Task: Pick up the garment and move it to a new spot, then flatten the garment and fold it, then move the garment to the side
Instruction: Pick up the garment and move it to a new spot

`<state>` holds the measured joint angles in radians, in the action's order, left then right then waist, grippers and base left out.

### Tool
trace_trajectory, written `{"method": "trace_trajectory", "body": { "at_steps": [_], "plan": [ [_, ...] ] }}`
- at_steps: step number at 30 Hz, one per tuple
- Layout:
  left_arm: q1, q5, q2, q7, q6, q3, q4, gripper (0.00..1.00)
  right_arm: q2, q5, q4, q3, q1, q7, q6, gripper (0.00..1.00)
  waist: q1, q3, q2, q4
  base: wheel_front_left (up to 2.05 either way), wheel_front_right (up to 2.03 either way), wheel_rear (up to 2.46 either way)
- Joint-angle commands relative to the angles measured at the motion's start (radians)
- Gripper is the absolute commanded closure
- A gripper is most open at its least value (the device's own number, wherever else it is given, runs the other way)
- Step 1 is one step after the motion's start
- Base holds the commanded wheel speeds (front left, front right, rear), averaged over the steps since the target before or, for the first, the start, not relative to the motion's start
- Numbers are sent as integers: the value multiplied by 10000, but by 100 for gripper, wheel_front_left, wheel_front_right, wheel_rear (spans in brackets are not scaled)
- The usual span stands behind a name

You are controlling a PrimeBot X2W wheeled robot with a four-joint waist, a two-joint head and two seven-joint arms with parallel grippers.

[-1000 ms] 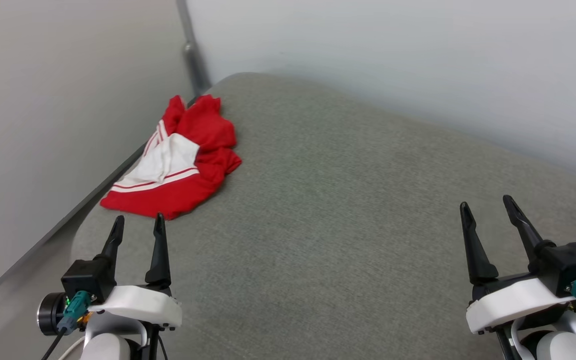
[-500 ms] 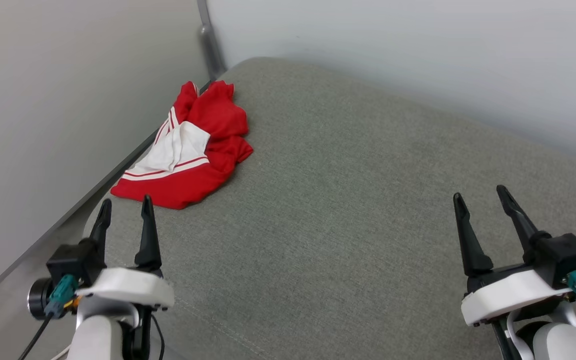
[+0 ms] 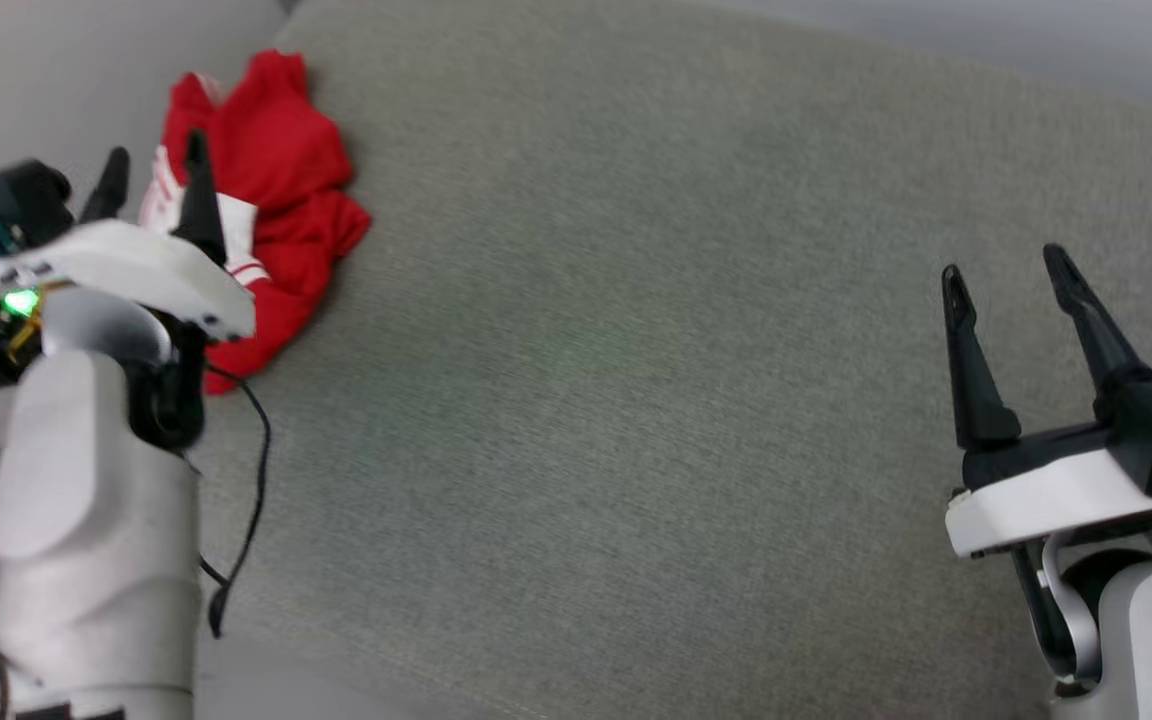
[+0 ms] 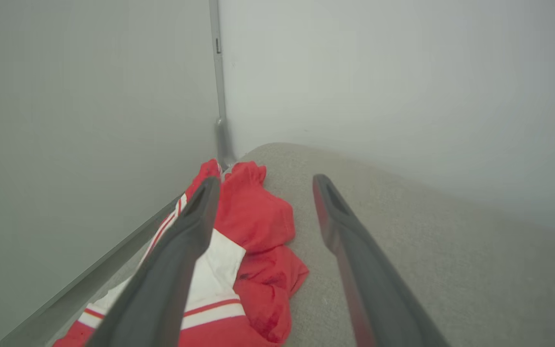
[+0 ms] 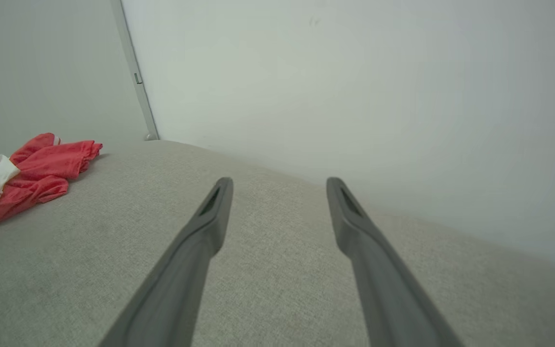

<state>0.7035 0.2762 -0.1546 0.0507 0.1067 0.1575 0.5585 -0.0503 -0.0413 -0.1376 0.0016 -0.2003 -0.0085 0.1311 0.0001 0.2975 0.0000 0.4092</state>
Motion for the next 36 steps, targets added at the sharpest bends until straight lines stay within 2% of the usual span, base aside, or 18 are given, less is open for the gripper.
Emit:
{"method": "trace_trajectory", "body": {
  "at_steps": [1, 8, 13, 21, 22, 23, 24, 27, 36],
  "plan": [
    [480, 55, -251, -546, -54, 37, 391, 0, -1, -49, -91, -9, -291, -42, -7, 0, -1, 958, 0, -736, 0, 0, 0],
    [1671, 566, -1315, -3381, -216, 371, 2407, 0, 1, -96, -17, 163, -877, -201, -7, 0, -1, 1940, 0, -1253, 0, 0, 0],
    [2062, 835, -1997, -4989, -479, 646, 3605, 0, 1, -96, 147, 296, -1181, -324, -7, 0, -1, 2313, 0, -1442, 0, 0, 0],
    [1888, 1163, -2258, -7176, -647, 723, 5081, 0, 1, -102, 340, 319, -1379, -411, -7, 0, -1, 2486, 0, -1532, 0, 0, 0],
    [1907, 1162, -2288, -7175, -698, 713, 5079, 24, 1, -87, 359, 308, -1397, -422, -7, 0, -1, 2467, 0, -1530, 0, 0, 0],
    [1911, 1121, -2347, -7068, -705, 686, 5039, 77, 1, -65, 382, 311, -1416, -437, -7, 0, -1, 2449, 0, -1534, 0, 0, 0],
    [1891, 1095, -2364, -6977, -671, 652, 5003, 100, 1, -44, 416, 314, -1422, -444, -7, 0, -1, 2405, 0, -1535, 0, 0, 0],
    [1928, 1068, -2492, -6363, -534, 599, 4768, 100, 1, 40, 514, 321, -1431, -516, -7, 0, -1, 2212, 0, -1540, 0, 0, 0],
    [2121, 562, -2882, -3132, -467, 345, 3825, 100, 1, 372, 884, 119, -928, -768, -7, 0, -1, 1046, 0, -1539, 0, 0, 0]
  ]
}}
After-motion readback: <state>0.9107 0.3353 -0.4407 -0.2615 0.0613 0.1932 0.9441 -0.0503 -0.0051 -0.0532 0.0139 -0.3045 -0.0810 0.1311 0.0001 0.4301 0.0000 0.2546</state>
